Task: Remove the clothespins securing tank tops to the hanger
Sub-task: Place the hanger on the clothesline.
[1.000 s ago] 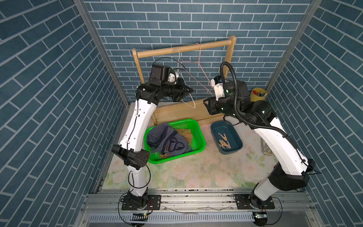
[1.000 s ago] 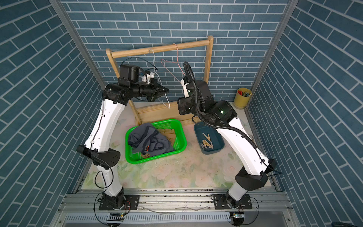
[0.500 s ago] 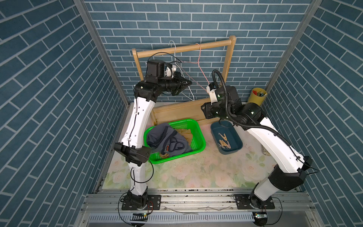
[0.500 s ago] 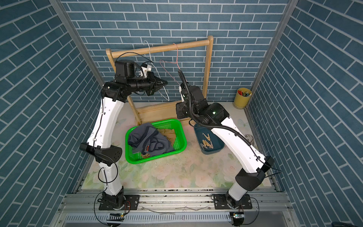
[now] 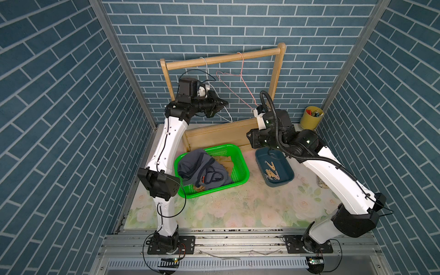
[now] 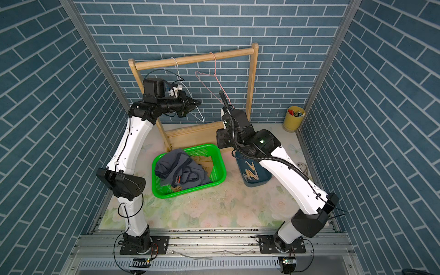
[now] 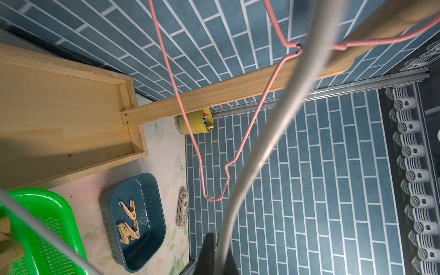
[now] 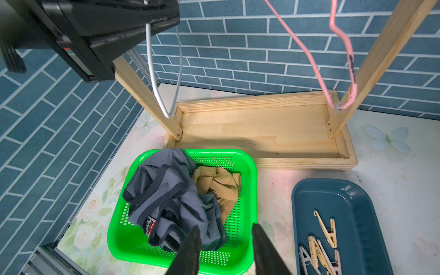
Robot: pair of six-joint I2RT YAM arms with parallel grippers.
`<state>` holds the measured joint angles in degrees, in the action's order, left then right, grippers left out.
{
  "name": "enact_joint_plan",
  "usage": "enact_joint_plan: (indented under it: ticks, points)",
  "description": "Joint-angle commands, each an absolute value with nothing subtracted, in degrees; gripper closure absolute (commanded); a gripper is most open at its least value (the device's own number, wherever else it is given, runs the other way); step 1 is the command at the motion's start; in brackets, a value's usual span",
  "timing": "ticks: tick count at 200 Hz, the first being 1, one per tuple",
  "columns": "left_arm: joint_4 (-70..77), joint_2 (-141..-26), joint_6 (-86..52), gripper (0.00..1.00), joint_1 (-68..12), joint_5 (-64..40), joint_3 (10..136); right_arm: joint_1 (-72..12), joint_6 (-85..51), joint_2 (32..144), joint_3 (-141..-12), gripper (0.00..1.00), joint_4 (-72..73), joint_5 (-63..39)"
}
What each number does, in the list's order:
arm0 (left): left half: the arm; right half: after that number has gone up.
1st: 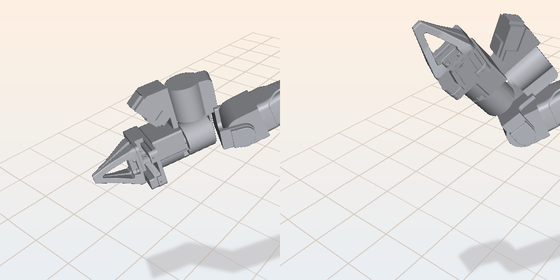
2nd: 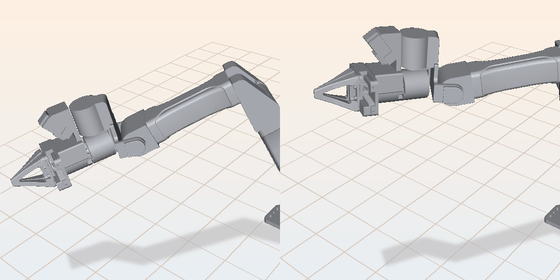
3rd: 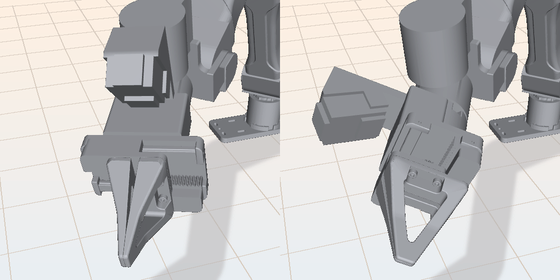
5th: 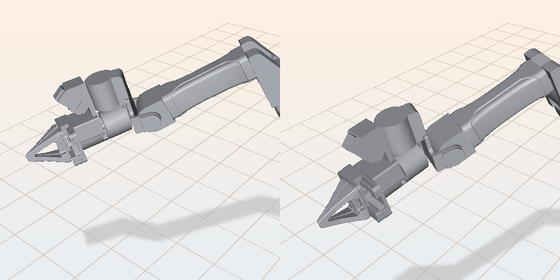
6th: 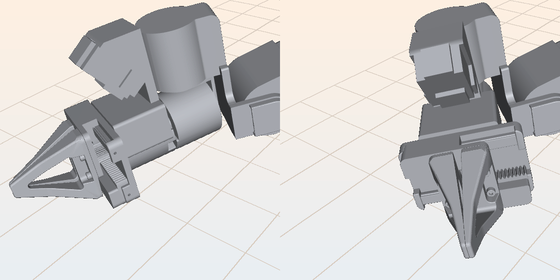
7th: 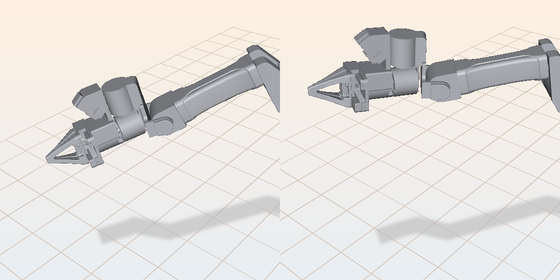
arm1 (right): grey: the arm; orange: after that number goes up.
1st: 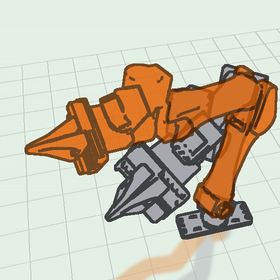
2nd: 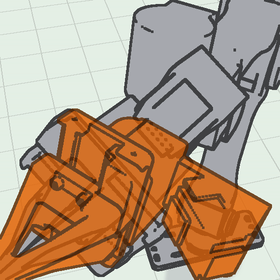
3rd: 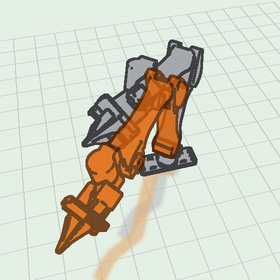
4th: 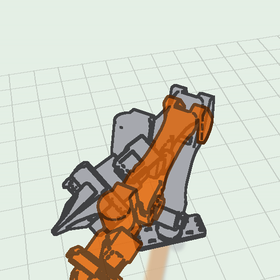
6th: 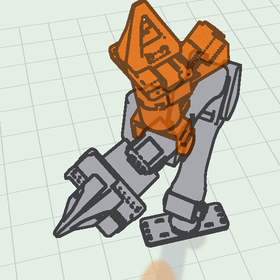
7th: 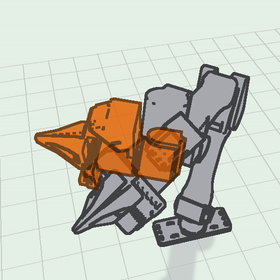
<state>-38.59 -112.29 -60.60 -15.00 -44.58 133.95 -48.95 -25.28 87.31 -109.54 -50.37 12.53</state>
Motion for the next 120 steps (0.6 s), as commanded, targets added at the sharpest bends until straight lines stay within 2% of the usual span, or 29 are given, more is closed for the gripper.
enact_joint_plan:
  ticks: [1,7,18,32,39,48,52,72,90,120]
  points:
    - [-38.81,-108.53,-60.94,0.89,-14.94,-44.17,130.32,-48.61,-27.07,83.66,-108.33,0.62,-48.85,15.18]
    - [-38.83,-108.17,-60.78,0.83,-14.88,-43.99,129.88,-48.47,-27.07,83.23,-107.99,0.62,-48.86,15.21]
    - [-39.49,-107.80,-60.36,0.66,-14.93,-43.71,130.21,-48.35,-27.16,82.65,-107.33,0.62,-48.96,15.35]
    - [-42.25,-108.16,-58.59,0.31,-14.94,-43.21,133.15,-48.21,-27.16,81.89,-106.75,0.61,-49.29,15.86]
    - [-44.23,-108.62,-57.15,0.20,-14.94,-42.97,135.48,-48.17,-27.22,81.51,-106.44,0.58,-49.52,16.19]
    - [-47.87,-109.50,-55.12,0.10,-14.94,-42.67,139.22,-47.99,-27.25,80.98,-106.11,0.52,-49.97,16.89]
    - [-49.51,-109.84,-54.17,0.02,-14.94,-42.55,140.98,-47.94,-27.19,80.68,-105.98,0.50,-50.20,17.19]
    - [-55.66,-110.77,-49.60,0.01,-14.94,-41.94,147.37,-46.86,-27.31,79.14,-105.00,0.42,-51.53,18.20]
    - [-59.10,-108.39,-44.65,0.01,-14.87,-40.43,147.22,-44.34,-28.55,76.80,-102.53,0.36,-52.60,18.40]
    - [-63.77,-97.12,-36.00,0.01,-14.42,-31.03,134.43,-38.28,-31.99,70.00,-92.22,0.30,-50.47,17.87]
